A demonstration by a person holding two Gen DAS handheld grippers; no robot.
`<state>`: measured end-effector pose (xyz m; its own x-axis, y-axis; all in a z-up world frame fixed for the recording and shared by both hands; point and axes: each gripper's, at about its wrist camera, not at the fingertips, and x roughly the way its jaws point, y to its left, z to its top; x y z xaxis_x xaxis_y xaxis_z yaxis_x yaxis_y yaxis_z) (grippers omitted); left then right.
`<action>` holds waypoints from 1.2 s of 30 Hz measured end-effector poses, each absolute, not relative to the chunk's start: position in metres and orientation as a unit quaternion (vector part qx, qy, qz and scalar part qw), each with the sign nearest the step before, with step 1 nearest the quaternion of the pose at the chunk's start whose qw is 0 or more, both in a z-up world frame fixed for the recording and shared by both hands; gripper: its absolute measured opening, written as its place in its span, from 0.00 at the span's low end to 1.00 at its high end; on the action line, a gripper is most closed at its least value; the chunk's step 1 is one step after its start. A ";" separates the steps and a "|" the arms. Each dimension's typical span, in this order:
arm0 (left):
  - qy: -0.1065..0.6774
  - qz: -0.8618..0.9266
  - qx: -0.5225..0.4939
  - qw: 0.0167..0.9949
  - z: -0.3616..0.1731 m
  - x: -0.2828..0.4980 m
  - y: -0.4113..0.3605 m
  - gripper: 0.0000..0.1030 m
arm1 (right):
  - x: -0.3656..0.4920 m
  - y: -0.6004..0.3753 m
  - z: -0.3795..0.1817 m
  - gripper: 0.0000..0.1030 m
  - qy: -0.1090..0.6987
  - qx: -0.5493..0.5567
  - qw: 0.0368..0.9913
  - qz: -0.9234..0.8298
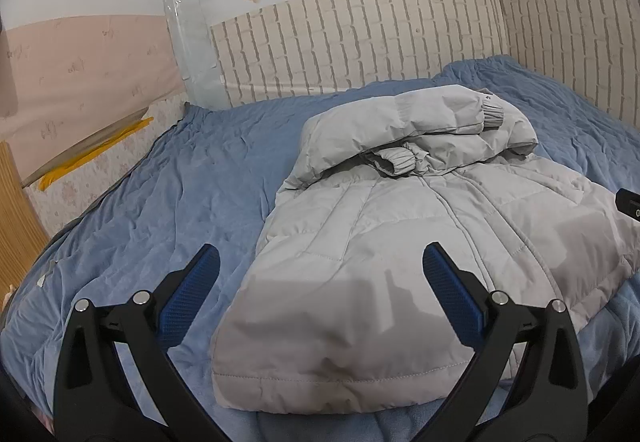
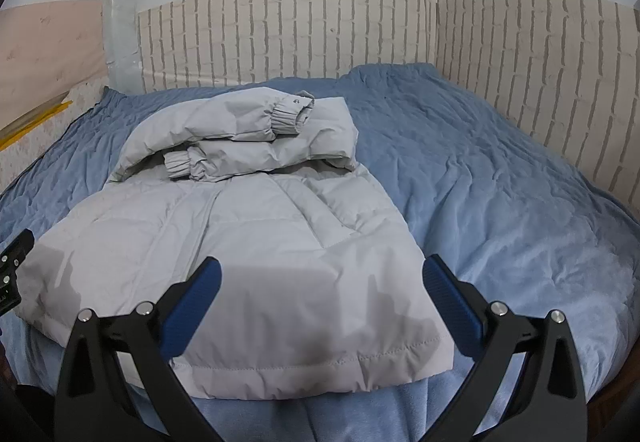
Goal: Fold large clothes
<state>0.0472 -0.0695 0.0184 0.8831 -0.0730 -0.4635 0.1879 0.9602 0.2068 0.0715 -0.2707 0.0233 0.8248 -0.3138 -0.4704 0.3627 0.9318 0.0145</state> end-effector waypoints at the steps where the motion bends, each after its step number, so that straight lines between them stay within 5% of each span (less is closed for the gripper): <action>1: 0.232 -0.068 0.123 0.962 0.018 0.047 -0.069 0.97 | 0.072 -0.271 0.023 0.98 0.237 0.051 0.954 -0.177; 17: 0.247 -0.037 0.108 0.962 0.019 0.068 -0.020 0.97 | 0.075 -0.311 0.011 0.98 0.289 0.077 0.940 -0.164; 24: 0.323 -0.029 0.097 0.941 -0.028 0.082 0.034 0.97 | 0.075 -0.333 -0.015 0.98 0.334 0.038 0.929 -0.153; 36: 0.385 -0.127 0.151 0.902 -0.066 0.091 -0.001 0.97 | 0.087 -0.338 -0.056 0.96 0.350 0.061 0.930 -0.097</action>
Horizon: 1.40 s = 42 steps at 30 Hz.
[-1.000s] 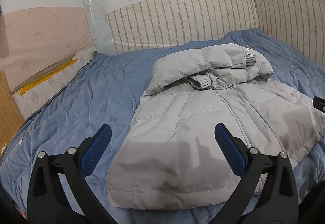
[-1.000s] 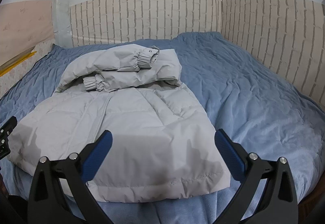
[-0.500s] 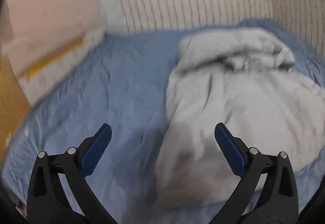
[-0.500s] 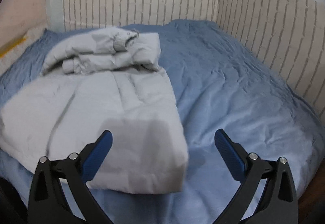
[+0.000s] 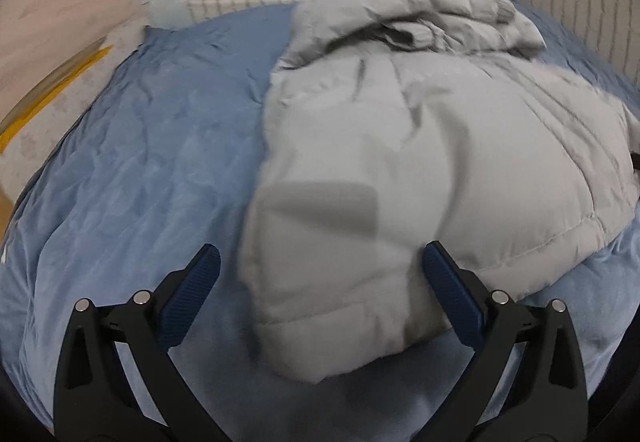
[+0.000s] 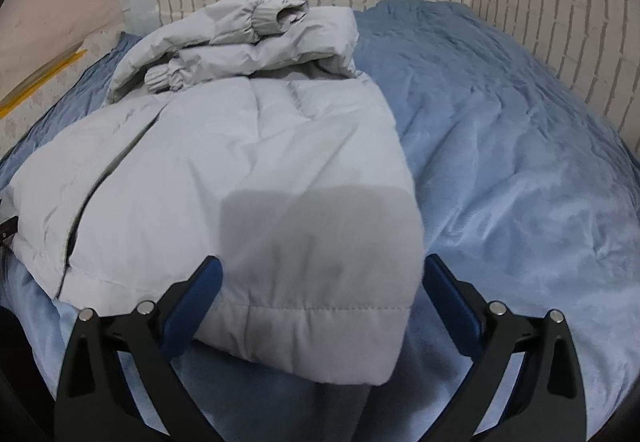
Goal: Fold large clothes
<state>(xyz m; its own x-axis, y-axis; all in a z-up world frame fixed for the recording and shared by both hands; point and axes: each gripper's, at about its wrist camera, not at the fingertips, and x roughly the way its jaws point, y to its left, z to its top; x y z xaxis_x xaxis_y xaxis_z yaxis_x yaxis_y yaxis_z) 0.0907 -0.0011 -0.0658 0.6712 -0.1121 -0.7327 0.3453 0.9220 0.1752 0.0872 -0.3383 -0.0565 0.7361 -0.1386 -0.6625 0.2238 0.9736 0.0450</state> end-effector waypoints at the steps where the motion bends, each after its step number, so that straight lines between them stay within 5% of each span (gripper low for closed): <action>1: 0.384 -0.132 0.159 0.900 -0.067 0.092 -0.006 0.97 | 0.089 -0.337 -0.057 0.92 0.353 0.061 0.929 -0.095; 5: 0.409 -0.146 0.165 0.886 -0.076 0.103 -0.012 0.97 | 0.096 -0.330 -0.055 0.60 0.368 0.053 0.925 -0.081; 6: 0.422 -0.145 0.159 0.880 -0.079 0.109 -0.011 0.94 | 0.099 -0.329 -0.054 0.43 0.380 0.050 0.919 -0.088; 8: 0.438 -0.160 0.147 0.872 -0.078 0.117 -0.018 0.71 | 0.102 -0.334 -0.050 0.33 0.390 0.068 0.914 -0.093; 10: 0.427 -0.155 0.172 0.874 -0.071 0.114 -0.029 0.32 | 0.100 -0.339 -0.044 0.24 0.392 0.087 0.911 -0.096; 13: 0.416 -0.162 0.160 0.880 -0.052 0.109 -0.033 0.11 | 0.086 -0.343 -0.021 0.14 0.357 0.129 0.921 -0.089; 20: 0.383 -0.136 -0.016 0.914 0.004 0.084 0.011 0.09 | 0.046 -0.286 0.026 0.13 0.264 0.099 0.957 -0.066; 42: 0.295 -0.084 0.023 0.951 0.020 0.045 0.004 0.10 | 0.013 -0.266 0.036 0.12 0.185 0.056 0.976 -0.096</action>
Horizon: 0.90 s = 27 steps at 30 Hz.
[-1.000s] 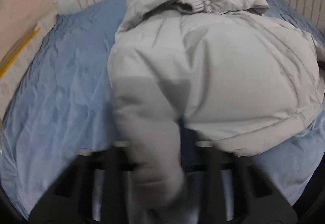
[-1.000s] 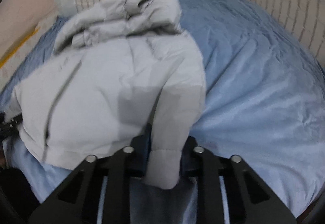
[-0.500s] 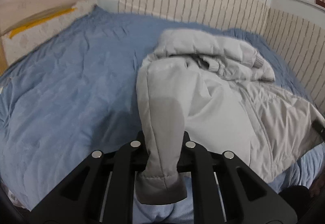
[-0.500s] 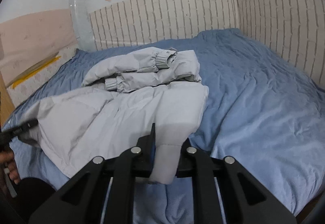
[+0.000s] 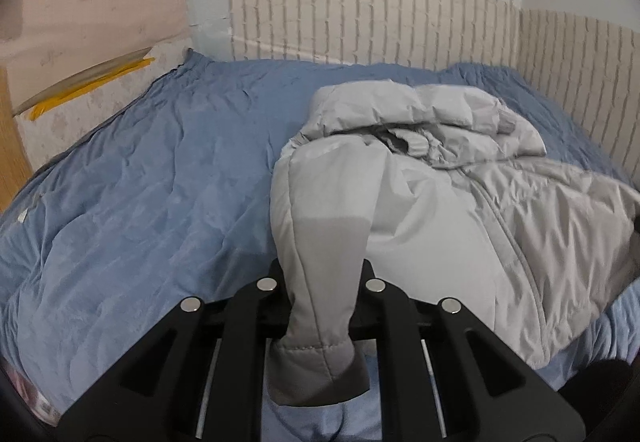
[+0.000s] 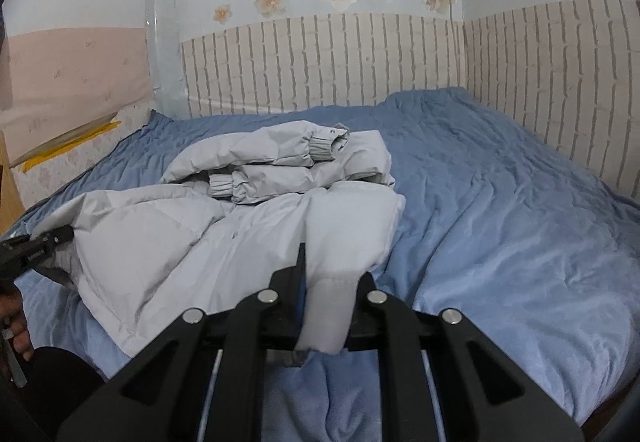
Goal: Fold large clothes
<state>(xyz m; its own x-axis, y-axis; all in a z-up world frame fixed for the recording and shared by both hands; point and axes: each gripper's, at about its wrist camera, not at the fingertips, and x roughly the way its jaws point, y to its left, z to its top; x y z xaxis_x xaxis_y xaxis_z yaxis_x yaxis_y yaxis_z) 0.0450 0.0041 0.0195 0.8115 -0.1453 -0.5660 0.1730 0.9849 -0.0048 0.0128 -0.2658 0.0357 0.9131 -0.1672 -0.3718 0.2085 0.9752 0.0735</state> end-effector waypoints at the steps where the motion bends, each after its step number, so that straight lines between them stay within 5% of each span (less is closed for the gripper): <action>1: 0.296 -0.080 0.015 0.952 0.019 0.047 0.005 0.10 | 0.013 -0.264 0.036 0.12 0.185 0.051 0.977 -0.097; 18: 0.216 -0.050 -0.086 0.971 0.043 0.033 0.024 0.10 | -0.012 -0.260 0.048 0.12 0.112 0.042 0.987 -0.104; 27: 0.170 -0.102 -0.075 0.977 0.099 0.025 0.029 0.10 | -0.028 -0.286 0.077 0.12 0.065 0.093 0.988 -0.105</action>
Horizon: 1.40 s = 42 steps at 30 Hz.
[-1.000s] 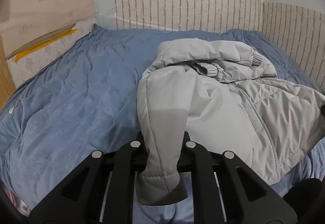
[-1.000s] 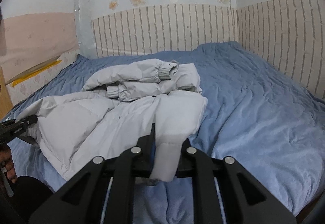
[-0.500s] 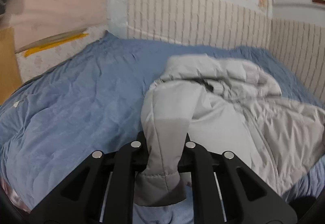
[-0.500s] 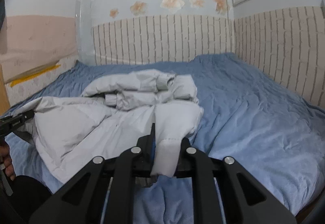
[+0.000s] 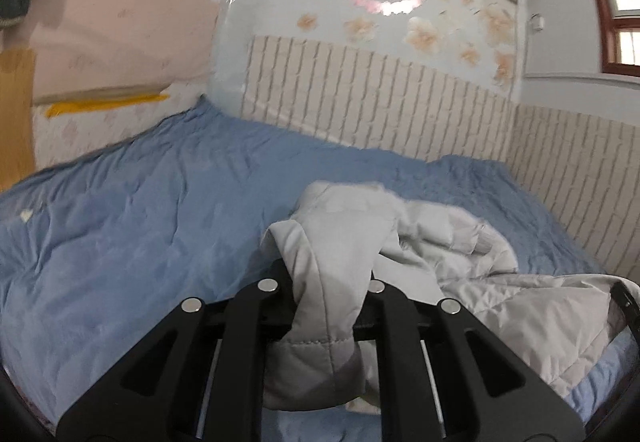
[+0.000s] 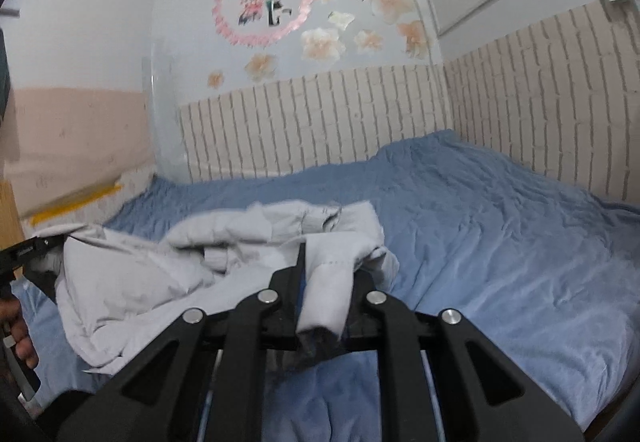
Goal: Fold large clothes
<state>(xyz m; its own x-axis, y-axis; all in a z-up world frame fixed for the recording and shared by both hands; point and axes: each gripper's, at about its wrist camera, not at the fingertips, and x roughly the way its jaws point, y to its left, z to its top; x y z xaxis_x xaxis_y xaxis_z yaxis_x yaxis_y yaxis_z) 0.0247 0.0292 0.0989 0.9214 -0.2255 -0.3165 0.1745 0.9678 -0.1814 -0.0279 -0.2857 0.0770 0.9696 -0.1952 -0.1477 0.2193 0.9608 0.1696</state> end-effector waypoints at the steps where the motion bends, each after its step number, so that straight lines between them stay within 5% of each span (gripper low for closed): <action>1: 0.164 -0.107 -0.086 0.977 0.108 0.025 0.033 0.10 | -0.032 -0.285 0.085 0.12 0.057 0.090 0.989 -0.104; 12: 0.166 -0.090 -0.110 0.976 0.137 0.038 0.063 0.10 | -0.030 -0.264 0.127 0.12 0.013 0.087 0.992 -0.089; 42: 0.174 -0.059 -0.048 0.982 0.130 0.119 0.010 0.10 | 0.006 -0.267 0.107 0.12 0.003 0.093 0.994 -0.062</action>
